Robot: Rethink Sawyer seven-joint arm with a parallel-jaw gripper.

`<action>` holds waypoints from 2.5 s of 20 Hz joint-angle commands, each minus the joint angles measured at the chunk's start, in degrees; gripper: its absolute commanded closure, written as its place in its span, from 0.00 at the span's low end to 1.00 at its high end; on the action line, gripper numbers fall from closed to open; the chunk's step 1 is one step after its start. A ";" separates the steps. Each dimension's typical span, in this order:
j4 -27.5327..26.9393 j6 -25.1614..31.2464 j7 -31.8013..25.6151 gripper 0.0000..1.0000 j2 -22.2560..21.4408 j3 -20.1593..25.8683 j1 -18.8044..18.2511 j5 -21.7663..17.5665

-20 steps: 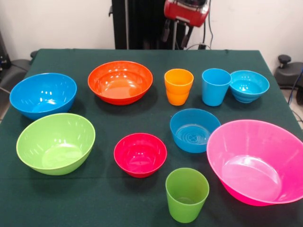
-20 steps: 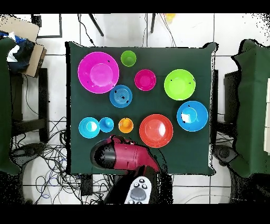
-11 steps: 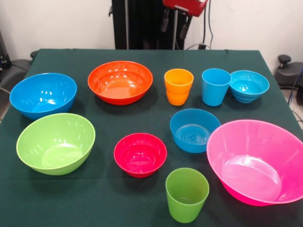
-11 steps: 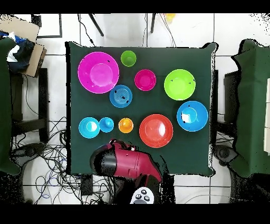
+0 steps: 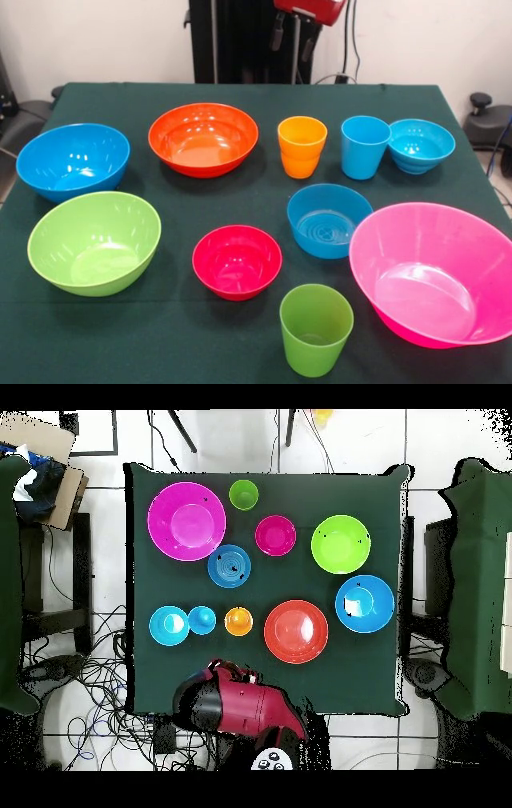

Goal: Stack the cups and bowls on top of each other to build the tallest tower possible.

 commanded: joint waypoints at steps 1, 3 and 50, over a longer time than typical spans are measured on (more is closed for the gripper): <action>5.42 -7.35 10.84 0.00 4.80 4.80 -1.81 0.52; 5.73 -8.13 10.72 0.00 5.09 4.77 -2.11 0.53; -13.96 4.14 6.30 0.00 11.69 3.07 1.66 1.25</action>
